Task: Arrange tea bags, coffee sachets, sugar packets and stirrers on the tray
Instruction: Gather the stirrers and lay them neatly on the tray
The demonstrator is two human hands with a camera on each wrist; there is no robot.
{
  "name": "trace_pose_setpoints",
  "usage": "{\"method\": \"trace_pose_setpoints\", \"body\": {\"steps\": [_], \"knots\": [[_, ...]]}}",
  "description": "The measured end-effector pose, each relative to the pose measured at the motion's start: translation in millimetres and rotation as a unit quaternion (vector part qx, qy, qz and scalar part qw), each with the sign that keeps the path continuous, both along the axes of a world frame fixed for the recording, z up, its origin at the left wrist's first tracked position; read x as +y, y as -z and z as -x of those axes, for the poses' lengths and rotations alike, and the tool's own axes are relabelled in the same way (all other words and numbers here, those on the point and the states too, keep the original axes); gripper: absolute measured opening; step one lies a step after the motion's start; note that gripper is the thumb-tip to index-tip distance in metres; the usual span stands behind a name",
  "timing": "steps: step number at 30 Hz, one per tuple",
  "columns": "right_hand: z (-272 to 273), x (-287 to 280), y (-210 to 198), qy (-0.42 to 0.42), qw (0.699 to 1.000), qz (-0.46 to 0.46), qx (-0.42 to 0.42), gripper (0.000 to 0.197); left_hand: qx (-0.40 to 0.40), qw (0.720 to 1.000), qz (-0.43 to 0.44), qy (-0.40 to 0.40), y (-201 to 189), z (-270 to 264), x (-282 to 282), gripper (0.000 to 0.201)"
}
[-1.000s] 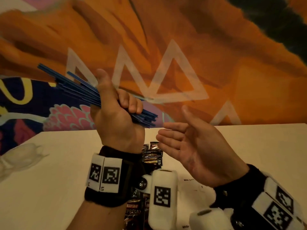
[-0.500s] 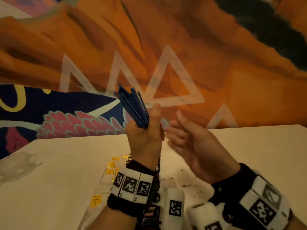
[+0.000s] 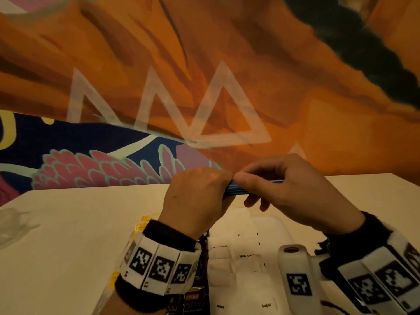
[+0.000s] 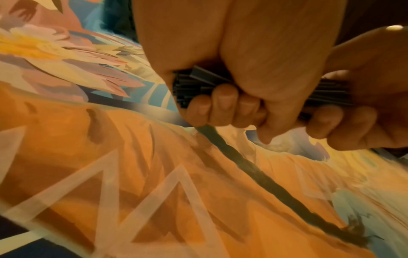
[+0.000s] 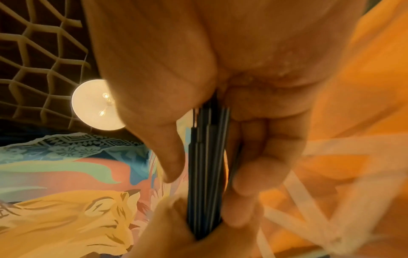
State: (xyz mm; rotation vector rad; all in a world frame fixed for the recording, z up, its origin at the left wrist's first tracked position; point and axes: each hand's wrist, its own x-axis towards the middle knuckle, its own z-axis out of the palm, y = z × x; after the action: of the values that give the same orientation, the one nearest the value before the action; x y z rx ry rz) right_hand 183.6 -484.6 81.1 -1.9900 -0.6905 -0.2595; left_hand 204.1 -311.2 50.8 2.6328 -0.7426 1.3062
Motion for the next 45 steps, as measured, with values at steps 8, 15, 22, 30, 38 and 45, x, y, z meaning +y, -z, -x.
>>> {"method": "trace_pose_setpoints", "body": {"steps": [8, 15, 22, 30, 38, 45], "knots": [[-0.7, 3.9, 3.4, 0.010, 1.000, 0.028, -0.007, 0.021, 0.014, 0.999, 0.029, -0.003, 8.1, -0.9, -12.4, 0.029], [-0.9, 2.1, 0.2, -0.005, 0.998, 0.013, -0.054, 0.013, -0.036, 0.998, 0.053, 0.016, 0.9, 5.8, -11.7, 0.021], [4.3, -8.1, -10.3, 0.013, 0.995, -0.045, -0.084, 0.020, -0.033, 0.994, 0.105, -0.007, -7.1, 9.6, -5.6, 0.030], [2.5, 3.3, -1.0, 0.004, 0.996, -0.008, -0.091, 0.016, 0.001, 0.996, 0.080, -0.031, -10.5, 12.3, -7.8, 0.021], [1.5, 10.8, 19.7, 0.169, 0.914, 0.337, -0.153, 0.018, 0.097, 0.993, -0.035, -0.054, -6.6, 16.5, -13.5, 0.021], [-15.0, -5.5, 22.6, 0.208, 0.918, 0.288, -0.176, 0.021, 0.183, 0.948, 0.208, 0.159, -24.8, 14.1, 20.9, 0.042]]}}
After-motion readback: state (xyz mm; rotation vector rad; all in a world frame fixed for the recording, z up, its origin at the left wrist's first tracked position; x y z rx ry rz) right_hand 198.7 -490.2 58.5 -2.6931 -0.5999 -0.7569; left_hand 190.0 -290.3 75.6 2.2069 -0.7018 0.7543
